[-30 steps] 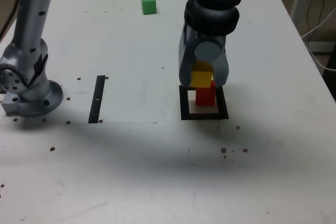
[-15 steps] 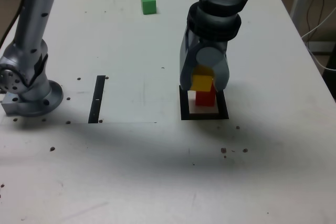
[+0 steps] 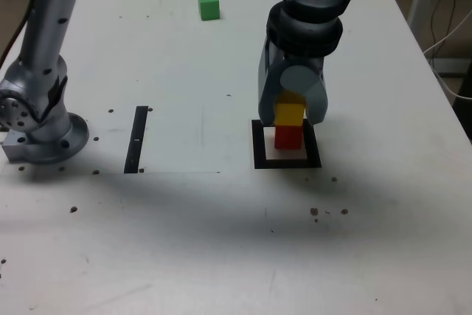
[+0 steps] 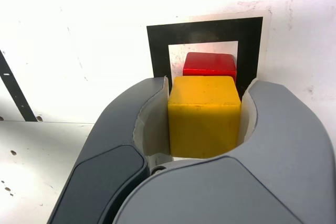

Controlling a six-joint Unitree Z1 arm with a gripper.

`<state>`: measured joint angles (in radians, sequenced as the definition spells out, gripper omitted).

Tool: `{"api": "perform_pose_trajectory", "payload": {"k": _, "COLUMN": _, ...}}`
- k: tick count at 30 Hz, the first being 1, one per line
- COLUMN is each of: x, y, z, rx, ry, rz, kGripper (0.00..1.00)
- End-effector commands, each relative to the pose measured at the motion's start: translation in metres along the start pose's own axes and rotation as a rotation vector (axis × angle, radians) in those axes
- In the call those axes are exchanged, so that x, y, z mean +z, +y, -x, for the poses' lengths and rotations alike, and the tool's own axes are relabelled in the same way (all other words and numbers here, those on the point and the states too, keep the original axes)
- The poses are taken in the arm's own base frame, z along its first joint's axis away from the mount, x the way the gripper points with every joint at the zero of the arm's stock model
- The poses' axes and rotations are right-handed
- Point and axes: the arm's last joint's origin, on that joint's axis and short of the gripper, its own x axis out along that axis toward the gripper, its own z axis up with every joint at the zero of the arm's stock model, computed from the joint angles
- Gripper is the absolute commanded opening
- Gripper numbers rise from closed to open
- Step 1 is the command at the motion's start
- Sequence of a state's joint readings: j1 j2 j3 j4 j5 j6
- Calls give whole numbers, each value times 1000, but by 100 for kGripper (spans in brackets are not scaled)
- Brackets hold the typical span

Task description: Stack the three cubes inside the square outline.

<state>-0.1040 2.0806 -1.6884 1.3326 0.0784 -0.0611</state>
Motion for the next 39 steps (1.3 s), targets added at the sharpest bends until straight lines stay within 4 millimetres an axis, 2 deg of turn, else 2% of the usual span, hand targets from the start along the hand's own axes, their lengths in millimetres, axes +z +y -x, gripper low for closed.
{"api": "perform_pose_trajectory", "payload": {"k": 1, "x": 3, "y": 0, "z": -2, "rx": 0, "ry": -1, "rz": -1, "kGripper": 57}}
{"api": "perform_pose_trajectory", "payload": {"k": 7, "x": 2, "y": -1, "z": -6, "rx": -9, "ry": 17, "rz": -4, "kGripper": 82}}
{"api": "perform_pose_trajectory", "payload": {"k": 9, "x": 2, "y": -1, "z": -7, "rx": -12, "ry": 23, "rz": -4, "kGripper": 87}}
{"api": "perform_pose_trajectory", "payload": {"k": 16, "x": -2, "y": 3, "z": -6, "rx": -6, "ry": 29, "rz": 1, "kGripper": 98}}
{"api": "perform_pose_trajectory", "payload": {"k": 23, "x": -17, "y": 10, "z": 10, "rx": 3, "ry": -1, "rz": -6, "kGripper": 99}}
{"api": "perform_pose_trajectory", "payload": {"k": 31, "x": -44, "y": 52, "z": 31, "rx": 14, "ry": -47, "rz": -26, "kGripper": 99}}
{"api": "perform_pose_trajectory", "payload": {"k": 39, "x": -71, "y": 116, "z": 42, "rx": 23, "ry": -59, "rz": 64, "kGripper": 99}}
